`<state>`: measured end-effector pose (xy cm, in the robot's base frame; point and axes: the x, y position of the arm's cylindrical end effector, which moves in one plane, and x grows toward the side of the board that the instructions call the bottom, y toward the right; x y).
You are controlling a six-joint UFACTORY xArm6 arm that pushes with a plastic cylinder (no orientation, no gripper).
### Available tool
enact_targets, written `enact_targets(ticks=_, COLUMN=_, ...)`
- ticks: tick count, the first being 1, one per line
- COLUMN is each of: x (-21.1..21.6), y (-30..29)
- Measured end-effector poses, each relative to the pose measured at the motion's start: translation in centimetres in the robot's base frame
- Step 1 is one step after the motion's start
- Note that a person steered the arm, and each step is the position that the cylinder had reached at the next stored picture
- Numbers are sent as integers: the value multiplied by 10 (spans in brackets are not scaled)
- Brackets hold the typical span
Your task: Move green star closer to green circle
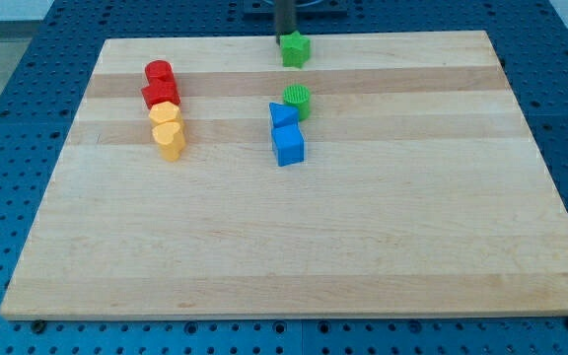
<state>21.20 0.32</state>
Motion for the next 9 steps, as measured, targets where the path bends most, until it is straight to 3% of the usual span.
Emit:
enact_targets(ticks=1, x=52, y=-2)
enact_targets(ticks=2, x=66, y=-24)
enact_targets(ticks=3, x=23, y=-10)
enact_targets(ticks=4, x=11, y=38)
enact_targets(ticks=5, x=32, y=80)
enact_targets(ticks=7, x=101, y=40)
enact_targets(ticks=9, x=103, y=24)
